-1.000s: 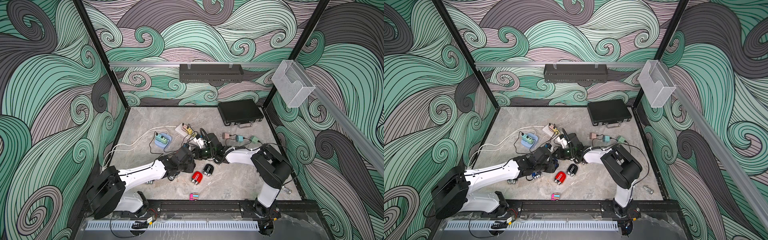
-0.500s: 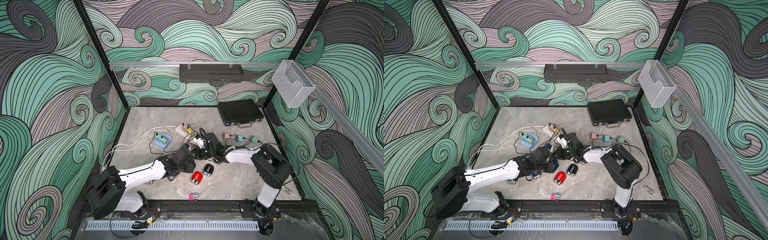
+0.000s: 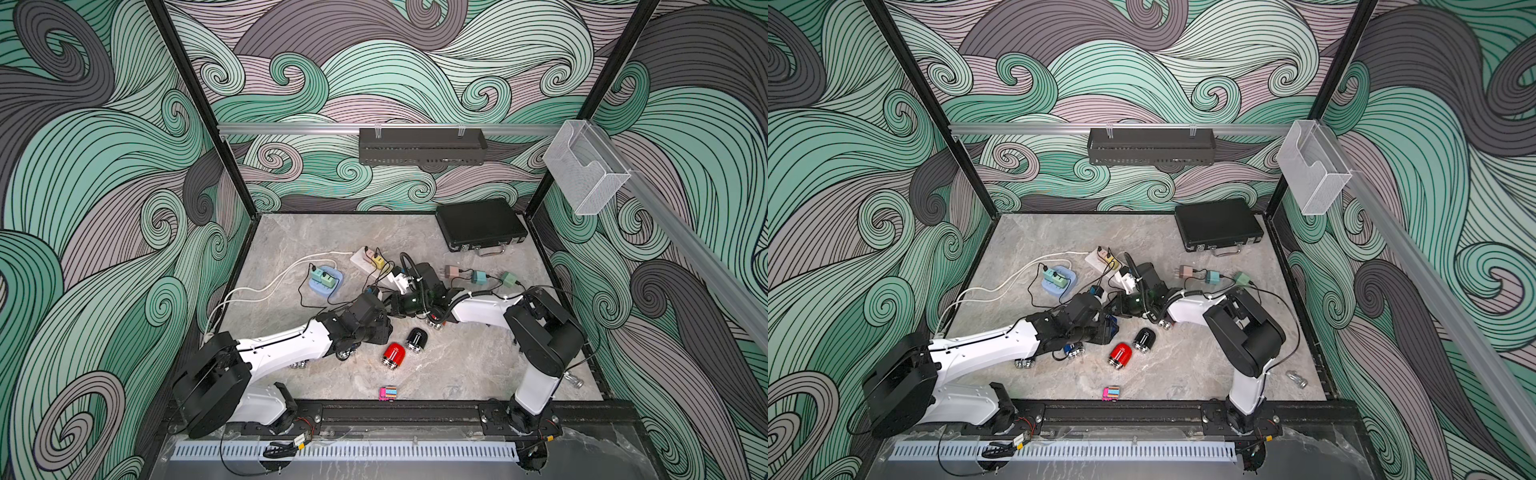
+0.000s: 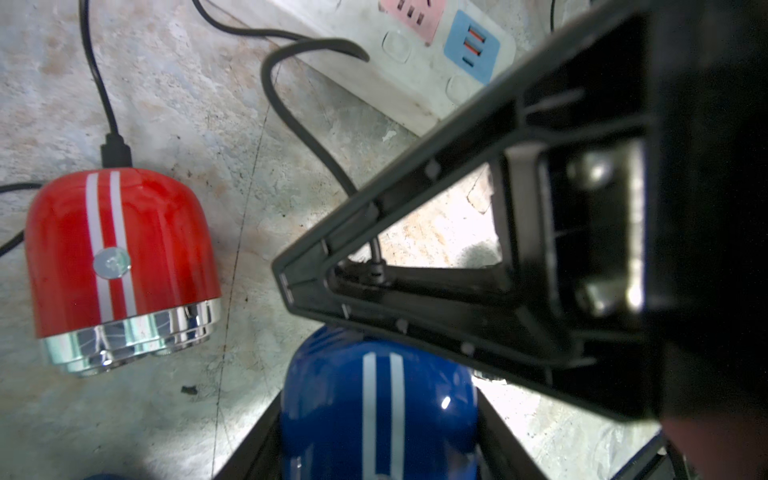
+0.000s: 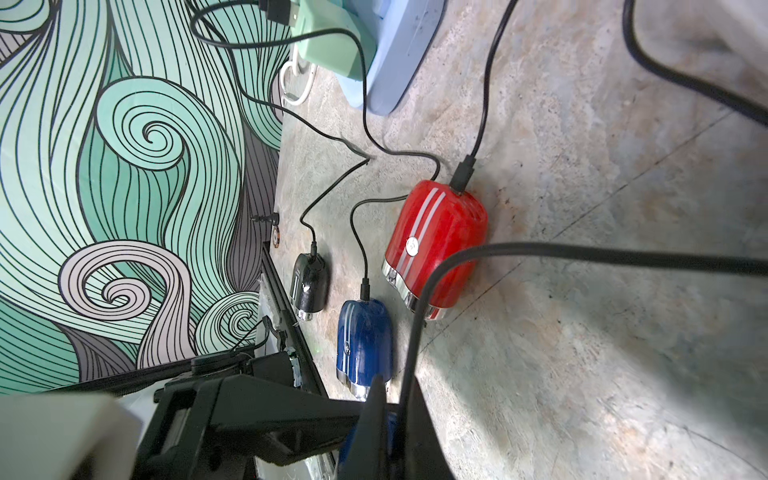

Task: Unplug the electric shaver
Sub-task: Remove the charging cable from the electric shaver.

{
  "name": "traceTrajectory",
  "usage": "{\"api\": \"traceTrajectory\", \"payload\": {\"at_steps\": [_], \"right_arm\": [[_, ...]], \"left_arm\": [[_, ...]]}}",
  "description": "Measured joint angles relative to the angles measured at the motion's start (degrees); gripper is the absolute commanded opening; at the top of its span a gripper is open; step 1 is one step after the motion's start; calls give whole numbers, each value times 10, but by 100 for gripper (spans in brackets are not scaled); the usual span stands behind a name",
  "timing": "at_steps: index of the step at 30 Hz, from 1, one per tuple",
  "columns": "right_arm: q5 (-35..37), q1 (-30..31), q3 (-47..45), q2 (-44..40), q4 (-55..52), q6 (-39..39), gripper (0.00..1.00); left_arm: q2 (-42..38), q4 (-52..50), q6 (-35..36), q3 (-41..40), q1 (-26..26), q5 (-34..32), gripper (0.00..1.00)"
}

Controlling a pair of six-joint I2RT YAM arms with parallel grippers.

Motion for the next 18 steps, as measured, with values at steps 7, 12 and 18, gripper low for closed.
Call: {"api": "traceTrajectory", "payload": {"at_steps": [7, 12, 18], "right_arm": [[-9, -6, 11, 0, -22, -11, 0], [-12, -11, 17, -2, -38, -20, 0], [-19, -18, 26, -5, -58, -30, 0]], "left_arm": [[0, 6, 1, 0, 0, 1, 42], [0, 11, 5, 0, 0, 3, 42], [0, 17, 7, 2, 0, 6, 42]]}}
